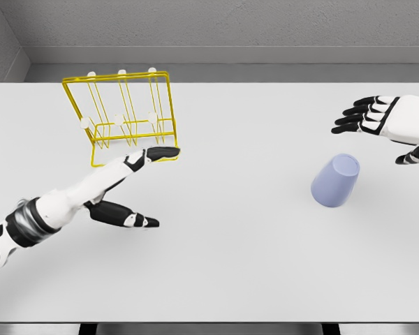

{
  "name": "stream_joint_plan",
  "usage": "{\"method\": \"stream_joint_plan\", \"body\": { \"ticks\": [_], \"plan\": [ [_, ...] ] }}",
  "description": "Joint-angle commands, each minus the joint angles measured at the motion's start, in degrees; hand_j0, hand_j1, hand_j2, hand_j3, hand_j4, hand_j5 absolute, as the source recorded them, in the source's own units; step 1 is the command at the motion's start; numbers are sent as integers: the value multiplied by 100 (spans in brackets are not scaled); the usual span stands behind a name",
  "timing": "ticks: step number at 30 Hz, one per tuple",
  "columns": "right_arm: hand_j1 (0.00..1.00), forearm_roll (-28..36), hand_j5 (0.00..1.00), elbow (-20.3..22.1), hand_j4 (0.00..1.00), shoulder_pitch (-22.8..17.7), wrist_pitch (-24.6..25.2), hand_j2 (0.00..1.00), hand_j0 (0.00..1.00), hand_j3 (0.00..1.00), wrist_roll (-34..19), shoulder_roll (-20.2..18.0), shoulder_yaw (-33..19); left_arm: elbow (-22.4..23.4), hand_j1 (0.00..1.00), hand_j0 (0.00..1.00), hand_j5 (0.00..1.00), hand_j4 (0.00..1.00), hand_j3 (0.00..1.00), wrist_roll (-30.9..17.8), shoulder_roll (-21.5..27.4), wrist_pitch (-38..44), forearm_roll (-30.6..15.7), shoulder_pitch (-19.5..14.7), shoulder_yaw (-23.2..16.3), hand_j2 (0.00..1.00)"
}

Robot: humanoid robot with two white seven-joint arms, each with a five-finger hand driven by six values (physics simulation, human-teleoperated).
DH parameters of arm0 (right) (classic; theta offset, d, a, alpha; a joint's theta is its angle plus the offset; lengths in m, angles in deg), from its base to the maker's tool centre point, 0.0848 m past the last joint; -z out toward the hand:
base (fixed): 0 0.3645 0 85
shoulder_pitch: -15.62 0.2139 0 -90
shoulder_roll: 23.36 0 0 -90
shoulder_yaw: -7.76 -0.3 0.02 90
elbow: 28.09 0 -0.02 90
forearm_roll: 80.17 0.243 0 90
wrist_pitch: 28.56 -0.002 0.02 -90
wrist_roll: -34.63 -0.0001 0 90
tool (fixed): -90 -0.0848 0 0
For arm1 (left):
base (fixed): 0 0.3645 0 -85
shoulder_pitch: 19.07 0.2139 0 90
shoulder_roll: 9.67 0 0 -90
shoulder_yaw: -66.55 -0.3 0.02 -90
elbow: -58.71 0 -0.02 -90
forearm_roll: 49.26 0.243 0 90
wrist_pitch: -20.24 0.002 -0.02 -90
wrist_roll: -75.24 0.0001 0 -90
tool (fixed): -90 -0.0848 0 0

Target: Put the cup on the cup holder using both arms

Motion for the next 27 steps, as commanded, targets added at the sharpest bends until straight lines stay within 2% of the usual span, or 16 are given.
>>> {"method": "stream_joint_plan", "body": {
  "ticks": [1, 3, 5, 6, 7, 9, 12, 14, 21, 27],
  "plan": [
    [100, 28, 100, 0, 100, 0, 9, 100, 100, 100, 2, 20, -12, -2, 100, 100, 100, 100, 100, -418, -317, 1, -617, 0, -362, 100],
    [100, 28, 100, -9, 100, 0, 9, 100, 100, 100, -7, 55, -30, 7, 100, 100, 100, 100, 100, -692, -396, 1, -802, -9, -415, 100],
    [100, 19, 100, -17, 100, -9, 9, 100, 100, 100, -42, 64, -223, -2, 100, 100, 100, 100, 100, -700, -405, 64, -1329, -9, -441, 100],
    [100, 37, 100, -17, 100, -9, 9, 100, 100, 100, -331, 81, -284, -2, 100, 100, 100, 100, 100, -700, -405, 170, -1400, -9, -450, 100],
    [100, 37, 100, -35, 100, 18, 9, 100, 100, 100, -903, 353, -468, 7, 100, 100, 100, 100, 100, -700, -405, 187, -1488, -9, -450, 100],
    [100, 37, 100, -61, 100, 0, 9, 100, 100, 100, -1756, 626, -715, 7, 100, 100, 100, 100, 100, -700, -405, 301, -1584, -18, -450, 100],
    [100, -16, 100, -88, 100, 35, 9, 100, 100, 100, -1802, 679, -689, 7, 100, 100, 100, 100, 100, -700, -379, 302, -1628, -9, -432, 100],
    [100, -148, 100, -123, 100, 44, 9, 100, 100, 100, -1802, 855, -689, -2, 100, 100, 100, 100, 100, -700, -335, 293, -1646, -9, -423, 100],
    [100, -1035, 100, -896, 100, 70, 9, 100, 100, 100, -1802, 1602, -575, 7, 100, 100, 100, 100, 100, -709, -335, 310, -1611, -9, -423, 100],
    [100, -1563, 100, -931, 100, 62, 9, 100, 100, 100, -1802, 1637, -179, 68, 100, 100, 100, 100, 100, -709, -317, 310, -1602, 0, -423, 100]
  ]
}}
